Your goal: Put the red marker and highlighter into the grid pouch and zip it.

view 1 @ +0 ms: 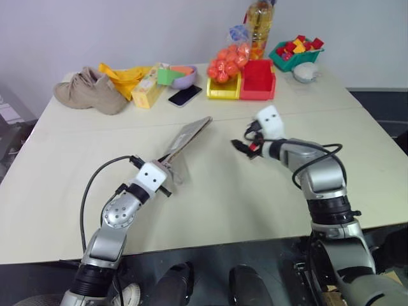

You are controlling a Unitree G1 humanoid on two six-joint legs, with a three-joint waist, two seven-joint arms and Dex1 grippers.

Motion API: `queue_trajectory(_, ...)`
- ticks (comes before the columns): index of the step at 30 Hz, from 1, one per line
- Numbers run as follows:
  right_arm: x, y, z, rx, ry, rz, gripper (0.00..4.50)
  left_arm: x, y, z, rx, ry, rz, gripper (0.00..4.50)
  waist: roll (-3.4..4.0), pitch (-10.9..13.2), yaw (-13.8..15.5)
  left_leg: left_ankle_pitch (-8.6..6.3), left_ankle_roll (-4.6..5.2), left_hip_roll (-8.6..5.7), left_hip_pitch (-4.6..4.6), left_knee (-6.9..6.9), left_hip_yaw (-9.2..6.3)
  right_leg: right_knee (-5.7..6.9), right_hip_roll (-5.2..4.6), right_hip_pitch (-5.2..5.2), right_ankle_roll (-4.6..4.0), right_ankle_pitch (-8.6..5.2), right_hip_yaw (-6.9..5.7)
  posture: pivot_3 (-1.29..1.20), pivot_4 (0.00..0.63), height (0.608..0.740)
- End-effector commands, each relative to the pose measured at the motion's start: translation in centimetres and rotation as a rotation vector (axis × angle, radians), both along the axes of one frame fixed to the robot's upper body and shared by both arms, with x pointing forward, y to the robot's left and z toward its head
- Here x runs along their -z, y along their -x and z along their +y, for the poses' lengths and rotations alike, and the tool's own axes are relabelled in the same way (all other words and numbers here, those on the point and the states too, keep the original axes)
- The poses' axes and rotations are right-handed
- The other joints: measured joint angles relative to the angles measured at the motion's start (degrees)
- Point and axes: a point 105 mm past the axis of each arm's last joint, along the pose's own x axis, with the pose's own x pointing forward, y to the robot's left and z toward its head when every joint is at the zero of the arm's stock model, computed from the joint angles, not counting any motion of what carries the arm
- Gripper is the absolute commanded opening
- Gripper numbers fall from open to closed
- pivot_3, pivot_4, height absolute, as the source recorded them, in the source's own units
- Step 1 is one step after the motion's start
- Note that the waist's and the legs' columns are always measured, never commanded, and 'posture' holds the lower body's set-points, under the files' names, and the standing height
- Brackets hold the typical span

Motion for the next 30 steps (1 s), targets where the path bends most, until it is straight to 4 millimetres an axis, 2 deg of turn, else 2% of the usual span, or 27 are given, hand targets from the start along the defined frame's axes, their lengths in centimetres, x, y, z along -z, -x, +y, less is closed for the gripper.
queue_trajectory(1,-0.4,-1.4,-1.3,0.189,-0.053,-0.01,4.31,-0.9,-0.3,-0.3,0.025,-0.006,-0.063,0.0,0.0,0.0,-0.05,0.01,-0.01,0.0,0.0,0.0,0.01,0.03,0.0,-0.02,0.0,0.0,0.0,0.0,0.15,0.74)
queue_trajectory(5,0.9,-2.2,-0.3,0.23,-0.125,0.044,4.31,-0.8,-0.5,-0.5,0.031,0.002,-0.07,0.0,0.0,0.0,-0.01,0.02,-0.01,-0.01,0.0,0.0,0.01,0.05,0.0,-0.02,0.0,0.0,0.01,0.0,0.15,0.74)
queue_trajectory(9,2.3,-3.0,-0.3,0.306,-0.092,0.084,4.31,-0.7,-0.4,-0.9,0.037,0.01,-0.071,0.0,0.01,0.0,-0.04,0.02,0.0,-0.01,-0.02,0.01,0.02,0.07,0.0,-0.03,0.0,0.0,0.01,0.0,0.15,0.74)
queue_trajectory(12,2.4,-3.2,0.0,0.307,-0.098,0.082,3.57,-0.8,-0.3,-0.7,0.026,0.022,-0.077,0.0,0.01,0.0,0.05,0.02,0.0,-0.03,-0.02,0.02,0.01,0.07,-0.01,-0.02,0.0,0.0,0.01,0.0,0.15,0.74)
queue_trajectory(18,1.8,-3.2,0.0,0.299,-0.101,0.058,0.54,-1.0,0.0,-0.3,0.013,0.047,-0.077,0.0,0.01,0.0,-0.27,0.02,0.0,-0.01,-0.01,0.02,0.01,0.1,0.01,-0.04,0.0,0.0,0.01,0.0,0.15,0.74)
queue_trajectory(20,0.9,-3.0,0.2,0.231,-0.077,0.016,0.42,-1.0,0.1,-0.2,0.016,0.064,-0.075,0.0,0.02,0.0,-0.29,0.02,0.0,0.0,-0.01,0.01,0.01,0.1,0.02,-0.05,0.0,0.0,0.01,0.0,0.15,0.74)
queue_trajectory(23,-2.1,-2.2,0.6,0.007,0.173,-0.183,0.42,-1.6,0.2,-0.2,0.048,0.132,-0.061,0.0,0.04,0.01,0.03,0.02,0.01,-0.03,-0.07,0.04,0.01,0.08,0.0,-0.07,0.01,0.0,0.0,0.0,0.15,0.74)
queue_trajectory(26,-4.3,-0.5,0.4,-0.208,0.362,-0.339,0.42,-1.7,0.3,-0.4,0.098,0.149,-0.037,0.0,0.04,0.02,0.09,0.01,0.03,-0.08,-0.15,0.1,0.01,0.06,-0.04,-0.08,0.02,0.0,-0.02,0.0,0.15,0.74)
queue_trajectory(30,-4.9,2.4,0.3,-0.466,0.548,-0.413,0.42,-1.9,0.2,-0.4,0.144,0.153,-0.016,0.0,0.02,0.03,0.06,0.01,0.03,-0.05,-0.15,0.1,-0.01,0.04,-0.02,-0.04,0.03,-0.01,-0.07,0.0,0.15,0.74)
